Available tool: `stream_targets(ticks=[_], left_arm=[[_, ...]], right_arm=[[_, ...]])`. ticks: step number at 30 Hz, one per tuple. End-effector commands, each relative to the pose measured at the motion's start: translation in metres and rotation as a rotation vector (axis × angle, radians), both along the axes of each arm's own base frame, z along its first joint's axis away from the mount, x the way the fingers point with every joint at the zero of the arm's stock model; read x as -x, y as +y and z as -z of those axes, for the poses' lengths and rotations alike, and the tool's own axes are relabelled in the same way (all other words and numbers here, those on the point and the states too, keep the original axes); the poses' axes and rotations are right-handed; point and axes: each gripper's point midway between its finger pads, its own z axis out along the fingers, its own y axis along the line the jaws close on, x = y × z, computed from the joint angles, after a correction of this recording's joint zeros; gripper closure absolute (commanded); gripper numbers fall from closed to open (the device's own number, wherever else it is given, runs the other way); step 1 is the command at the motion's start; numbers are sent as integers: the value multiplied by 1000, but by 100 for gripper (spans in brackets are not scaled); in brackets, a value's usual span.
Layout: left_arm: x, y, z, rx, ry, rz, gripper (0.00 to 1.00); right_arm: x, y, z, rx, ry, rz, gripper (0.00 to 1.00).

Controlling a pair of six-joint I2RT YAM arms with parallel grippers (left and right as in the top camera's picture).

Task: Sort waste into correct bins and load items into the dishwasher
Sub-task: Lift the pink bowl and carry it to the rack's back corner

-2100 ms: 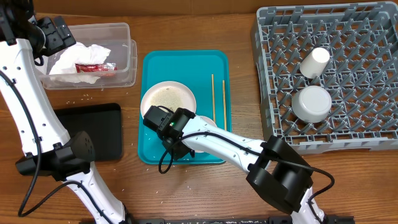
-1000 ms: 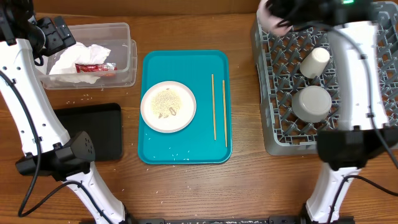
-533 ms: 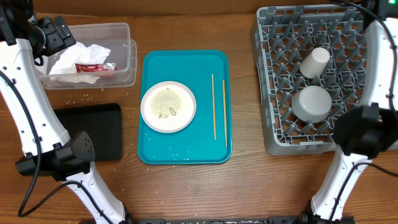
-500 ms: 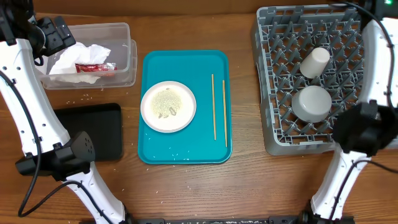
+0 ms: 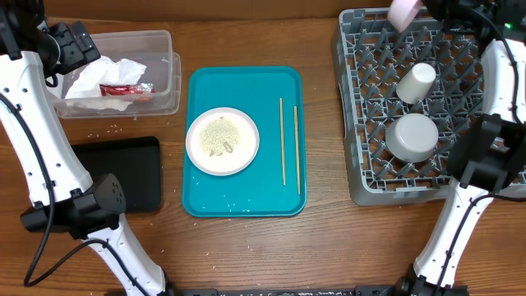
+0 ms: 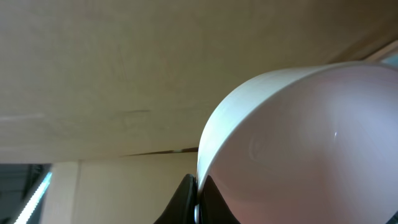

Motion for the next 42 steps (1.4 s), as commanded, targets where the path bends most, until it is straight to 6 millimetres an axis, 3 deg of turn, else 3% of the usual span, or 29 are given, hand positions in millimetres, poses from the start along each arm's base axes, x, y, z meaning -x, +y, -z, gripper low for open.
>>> stream_targets(ticks=[1,3,6,15,17,24,27,36,40,42], left_arm=[[2,2,-3,-16,-1,13,0],[2,2,-3,-16,-1,13,0],[2,2,-3,-16,-1,13,0],[2,2,-3,-16,-1,13,0],[2,2,-3,-16,-1,13,0],[2,2,-3,-16,-1,13,0],[2,2,-3,-16,-1,13,0],[2,2,-3,-16,-1,13,0],[2,2,-3,-16,-1,13,0],[2,2,-3,-16,-1,13,0]], right_arm=[[3,7,18,-74,48,-60,96],[2,8,29,-95,74,-69,96],[2,9,29,-99,53,-87,96],[-6,9,-25,-141,-120,-117,96],[-8,7,-18,-146,-92,-99,96],[-9,-6,42,-118,123,17,96],[-9,-16,44,-101,116,40,96],[-2,-73,1,-76,84,171,80],[13,-105,-26,-44,95,266,69],[23,-121,-39,-32,115,319,68]])
